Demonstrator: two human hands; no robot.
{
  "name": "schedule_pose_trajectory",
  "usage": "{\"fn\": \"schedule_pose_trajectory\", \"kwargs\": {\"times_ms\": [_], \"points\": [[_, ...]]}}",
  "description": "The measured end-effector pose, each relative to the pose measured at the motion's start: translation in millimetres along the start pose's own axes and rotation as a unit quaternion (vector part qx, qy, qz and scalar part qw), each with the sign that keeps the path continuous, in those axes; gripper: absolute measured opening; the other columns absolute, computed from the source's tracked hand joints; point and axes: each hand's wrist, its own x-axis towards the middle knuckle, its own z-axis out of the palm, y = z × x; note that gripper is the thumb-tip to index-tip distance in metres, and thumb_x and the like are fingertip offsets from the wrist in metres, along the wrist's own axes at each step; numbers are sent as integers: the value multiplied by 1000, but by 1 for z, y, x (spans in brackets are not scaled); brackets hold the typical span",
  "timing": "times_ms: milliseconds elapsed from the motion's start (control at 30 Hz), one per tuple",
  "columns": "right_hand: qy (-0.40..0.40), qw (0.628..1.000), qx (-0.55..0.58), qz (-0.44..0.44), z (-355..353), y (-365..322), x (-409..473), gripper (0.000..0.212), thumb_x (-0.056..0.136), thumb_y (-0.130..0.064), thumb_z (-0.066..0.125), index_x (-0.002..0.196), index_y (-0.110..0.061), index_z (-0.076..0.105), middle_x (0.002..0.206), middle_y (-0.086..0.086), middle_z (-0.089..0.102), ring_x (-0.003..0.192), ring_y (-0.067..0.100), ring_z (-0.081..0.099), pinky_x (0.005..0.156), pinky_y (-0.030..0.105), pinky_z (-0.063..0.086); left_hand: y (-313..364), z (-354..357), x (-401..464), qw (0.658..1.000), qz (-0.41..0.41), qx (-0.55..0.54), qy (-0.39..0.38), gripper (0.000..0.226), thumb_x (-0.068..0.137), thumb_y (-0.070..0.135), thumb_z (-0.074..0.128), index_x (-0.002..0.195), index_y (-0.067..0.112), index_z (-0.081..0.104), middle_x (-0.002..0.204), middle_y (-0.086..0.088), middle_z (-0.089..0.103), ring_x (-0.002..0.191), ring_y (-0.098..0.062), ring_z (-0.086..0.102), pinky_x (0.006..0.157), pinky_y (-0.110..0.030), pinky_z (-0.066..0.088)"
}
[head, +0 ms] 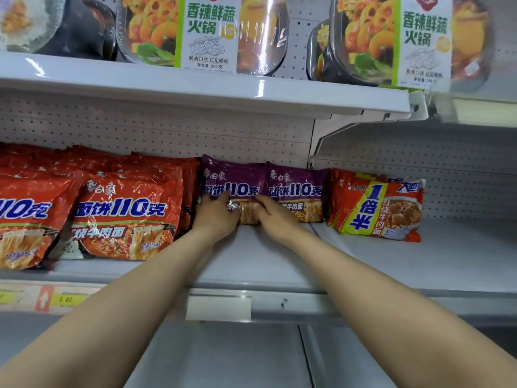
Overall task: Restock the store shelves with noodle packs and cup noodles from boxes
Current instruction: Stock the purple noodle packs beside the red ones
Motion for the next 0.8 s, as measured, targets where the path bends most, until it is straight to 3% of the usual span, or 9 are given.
{"fn": "schedule_pose_trajectory", "kwargs": {"times_ms": [200,400,633,700,800], "points": [[39,999,28,22,-45,17,-45,51,109,-41,35,154,-19,39,159,5,40,146,26,37,114,33,29,56,3,-56,997,11,-69,27,63,98,40,56,156,27,34,153,-23,34,139,-41,38,113,-42,33],[75,995,64,9,-88,27,-121,47,109,-40,35,149,-19,46,152,3,49,140,23,43,111,35,34,98,19,-118,989,-11,-130,76,66,96,41,60,152,13,37,151,-19,39,139,-36,39,115,-43,34],[102,988,117,-11,-121,56,-212,33,108,-34,40,126,-18,63,123,-3,63,117,15,55,86,23,40,133,57,-198,958,40,-249,137,48,96,29,58,140,11,49,132,-8,54,114,-22,55,101,-35,45],[123,985,124,-1,-122,64,-232,34,108,-33,41,129,-18,63,128,-2,63,117,12,53,89,23,39,141,69,-219,949,50,-279,141,46,97,25,58,140,12,48,130,-7,54,108,-19,57,94,-29,45],[157,978,138,10,-115,79,-266,33,107,-29,45,133,-17,62,134,-4,60,118,4,51,89,6,36,145,92,-254,936,58,-314,150,43,97,22,58,138,11,49,127,-6,54,102,-16,56,89,-21,44]]}}
